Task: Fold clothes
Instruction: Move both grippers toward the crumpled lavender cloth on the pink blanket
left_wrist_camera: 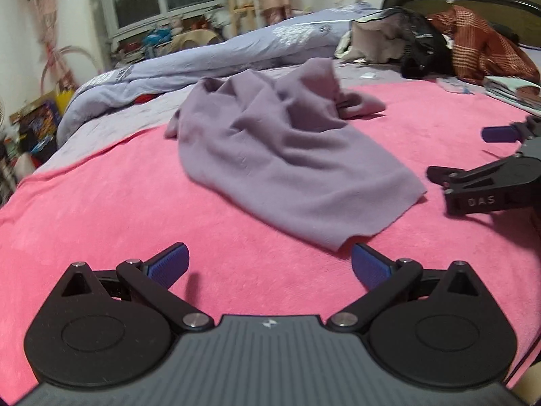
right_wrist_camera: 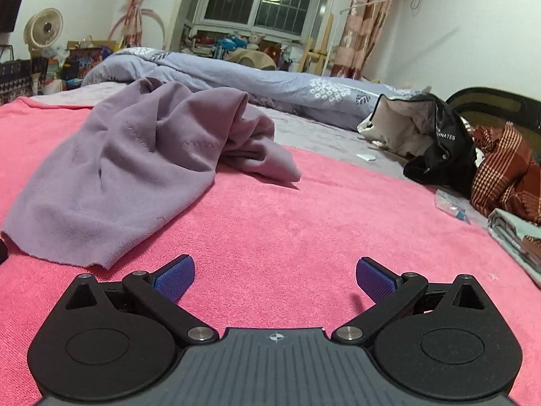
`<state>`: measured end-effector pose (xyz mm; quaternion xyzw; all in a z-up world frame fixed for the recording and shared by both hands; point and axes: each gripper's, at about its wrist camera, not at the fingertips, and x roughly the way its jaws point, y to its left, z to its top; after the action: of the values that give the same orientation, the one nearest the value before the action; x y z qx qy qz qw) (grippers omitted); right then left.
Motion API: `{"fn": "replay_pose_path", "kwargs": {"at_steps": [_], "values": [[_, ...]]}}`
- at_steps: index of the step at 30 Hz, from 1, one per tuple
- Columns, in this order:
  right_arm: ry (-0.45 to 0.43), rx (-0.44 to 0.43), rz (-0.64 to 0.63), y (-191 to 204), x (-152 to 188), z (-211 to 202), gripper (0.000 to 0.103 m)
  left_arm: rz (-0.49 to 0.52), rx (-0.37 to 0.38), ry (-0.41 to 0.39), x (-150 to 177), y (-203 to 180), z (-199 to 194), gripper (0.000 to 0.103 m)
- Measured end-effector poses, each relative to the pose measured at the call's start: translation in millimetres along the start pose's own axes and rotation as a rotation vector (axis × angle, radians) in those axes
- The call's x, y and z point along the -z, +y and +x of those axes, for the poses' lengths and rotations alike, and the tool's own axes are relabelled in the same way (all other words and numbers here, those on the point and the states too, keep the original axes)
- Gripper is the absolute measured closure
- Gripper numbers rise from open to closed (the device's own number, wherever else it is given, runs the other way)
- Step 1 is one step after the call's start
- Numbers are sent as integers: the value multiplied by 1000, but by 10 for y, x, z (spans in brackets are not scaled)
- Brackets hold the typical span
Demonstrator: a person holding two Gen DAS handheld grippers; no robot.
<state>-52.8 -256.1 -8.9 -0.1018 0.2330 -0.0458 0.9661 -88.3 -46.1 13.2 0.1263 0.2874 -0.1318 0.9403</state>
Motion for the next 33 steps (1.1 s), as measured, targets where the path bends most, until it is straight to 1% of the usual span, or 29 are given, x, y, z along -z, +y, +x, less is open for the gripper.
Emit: {"fn": "replay_pose_path", "kwargs": {"at_steps": [1,3,4,6,7,8,9,10,11,12,13,15,17,18,20,21,24,27,30,31,33], "values": [[-3,4,-4,6,1,-4,0,6,13,15,-23,-7,22,0],[-8,11,-12,19,2,-12,0,22,6,9,-50,-18,41,0],[-10,14,-16,25,2,-15,0,24,-29,4,-62,-14,71,0],[-15,22,-23,38,3,-23,0,-7,-157,18,-86,30,174,0],[-18,25,-27,44,4,-27,0,-54,-179,31,-89,85,202,0],[-20,29,-31,51,5,-31,0,-110,-173,46,-94,162,228,0],[-23,32,-35,57,5,-35,0,-170,-151,59,-92,244,250,0],[-36,28,-52,82,-6,-85,0,-244,-109,71,-70,352,274,0],[-50,24,-69,107,-18,-136,0,-278,-90,64,-51,411,267,0],[-83,7,-104,171,-22,-194,0,-308,-72,55,-33,464,258,0],[-119,-31,-143,257,-9,-260,0,-314,-65,47,-24,477,244,0],[-191,-106,-222,429,17,-391,0,-287,-79,46,-23,426,240,0],[-234,-163,-327,637,49,-469,0,-248,-101,48,-35,352,241,0],[-242,-170,-380,723,42,-478,0,-245,-98,43,-18,356,227,0],[-292,-176,-379,815,-1,-488,0,-256,-76,26,16,390,192,0],[-299,-187,-373,846,-51,-465,0,-268,-57,14,31,417,172,0],[-184,-178,-312,689,-189,-333,0,-313,14,-29,95,520,91,0],[-150,-73,-270,510,-236,-330,0,-319,49,-48,112,541,55,0],[-141,-292,-202,257,-267,-498,0,-289,49,-44,98,499,57,0],[-131,-358,-200,242,-262,-556,0,-281,43,-38,88,483,71,0],[-123,-430,-260,329,-217,-649,0,-273,35,-26,79,463,89,0]]}}
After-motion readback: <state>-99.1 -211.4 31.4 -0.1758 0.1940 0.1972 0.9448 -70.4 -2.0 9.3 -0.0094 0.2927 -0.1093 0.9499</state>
